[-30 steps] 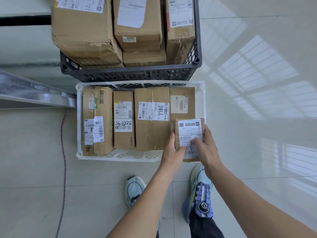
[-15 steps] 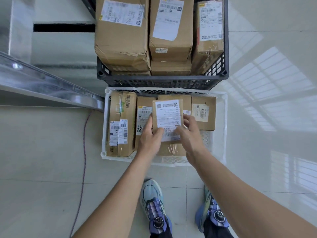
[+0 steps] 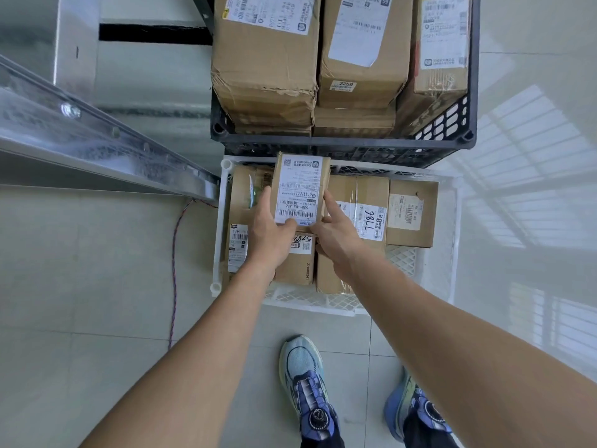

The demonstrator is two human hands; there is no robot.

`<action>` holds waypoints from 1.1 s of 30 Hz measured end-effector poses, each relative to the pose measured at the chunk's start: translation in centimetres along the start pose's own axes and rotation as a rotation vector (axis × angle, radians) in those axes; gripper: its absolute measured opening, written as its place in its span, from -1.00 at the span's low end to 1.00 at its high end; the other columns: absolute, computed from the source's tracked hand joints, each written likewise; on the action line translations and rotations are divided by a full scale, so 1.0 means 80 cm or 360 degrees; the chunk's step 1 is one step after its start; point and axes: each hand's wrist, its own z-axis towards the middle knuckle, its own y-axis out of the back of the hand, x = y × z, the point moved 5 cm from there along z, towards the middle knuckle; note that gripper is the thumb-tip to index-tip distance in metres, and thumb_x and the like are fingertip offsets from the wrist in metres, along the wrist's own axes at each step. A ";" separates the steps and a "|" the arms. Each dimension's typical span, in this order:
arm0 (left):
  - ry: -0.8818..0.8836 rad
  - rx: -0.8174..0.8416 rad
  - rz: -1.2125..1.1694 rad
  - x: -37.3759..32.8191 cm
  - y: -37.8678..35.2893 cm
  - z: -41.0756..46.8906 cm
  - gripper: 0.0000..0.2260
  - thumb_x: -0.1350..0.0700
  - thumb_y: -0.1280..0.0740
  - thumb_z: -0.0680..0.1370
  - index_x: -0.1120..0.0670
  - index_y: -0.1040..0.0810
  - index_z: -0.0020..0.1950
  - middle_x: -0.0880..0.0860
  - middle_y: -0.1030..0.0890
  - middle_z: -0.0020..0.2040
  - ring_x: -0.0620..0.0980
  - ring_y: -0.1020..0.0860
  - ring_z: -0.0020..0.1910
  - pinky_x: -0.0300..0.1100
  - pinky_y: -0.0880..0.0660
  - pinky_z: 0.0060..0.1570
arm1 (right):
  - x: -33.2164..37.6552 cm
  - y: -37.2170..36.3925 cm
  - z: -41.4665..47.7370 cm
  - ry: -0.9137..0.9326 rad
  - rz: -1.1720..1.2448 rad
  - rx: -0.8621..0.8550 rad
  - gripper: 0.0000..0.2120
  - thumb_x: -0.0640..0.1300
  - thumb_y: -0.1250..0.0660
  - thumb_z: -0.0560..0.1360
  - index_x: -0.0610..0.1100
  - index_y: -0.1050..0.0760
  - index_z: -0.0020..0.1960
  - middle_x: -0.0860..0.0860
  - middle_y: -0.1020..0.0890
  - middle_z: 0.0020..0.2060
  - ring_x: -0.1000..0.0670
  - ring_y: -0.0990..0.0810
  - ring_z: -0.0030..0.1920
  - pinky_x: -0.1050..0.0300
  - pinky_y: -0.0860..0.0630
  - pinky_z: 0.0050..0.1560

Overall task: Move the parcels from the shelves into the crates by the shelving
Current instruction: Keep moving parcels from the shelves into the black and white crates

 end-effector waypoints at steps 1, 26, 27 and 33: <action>-0.0036 0.0003 0.0001 0.002 0.001 -0.001 -0.29 0.26 -0.35 0.60 -0.12 -0.13 0.65 -0.05 -0.43 0.47 -0.12 -0.47 0.24 -0.42 -0.40 -0.04 | -0.002 -0.001 0.003 0.0001 0.0035 0.0001 -0.26 -0.28 -0.19 0.61 0.35 -0.09 0.59 0.06 -0.63 0.30 0.06 -0.63 0.10 0.09 -0.54 0.10; -0.0274 0.0273 0.0462 -0.077 0.072 -0.102 -0.38 0.12 -0.26 0.67 -0.09 -0.08 0.67 0.02 0.06 0.69 0.09 0.05 0.66 0.08 -0.02 0.58 | 0.081 0.039 -0.159 0.0195 -0.0579 -0.0255 -0.48 0.00 -0.05 0.74 -0.07 -0.07 0.66 -0.06 -0.18 0.63 -0.11 -0.16 0.61 -0.10 -0.13 0.59; -0.0302 0.0271 0.0548 -0.093 0.083 -0.116 -0.37 0.11 -0.25 0.68 -0.05 -0.03 0.68 0.03 0.08 0.69 0.11 0.07 0.66 0.08 0.00 0.58 | 0.097 0.045 -0.180 0.0250 -0.0711 -0.0268 -0.48 0.01 -0.03 0.74 -0.09 -0.07 0.66 -0.07 -0.18 0.63 -0.11 -0.16 0.61 -0.08 -0.13 0.57; -0.0496 0.0281 0.0893 -0.201 0.144 -0.212 -0.37 -0.01 -0.19 0.70 -0.03 0.06 0.69 -0.01 0.16 0.69 0.09 0.14 0.66 0.13 0.01 0.58 | 0.206 0.063 -0.307 0.0587 -0.1325 -0.0390 -0.49 -0.02 0.01 0.74 -0.21 -0.10 0.63 -0.15 -0.15 0.62 -0.11 -0.06 0.63 0.01 -0.01 0.58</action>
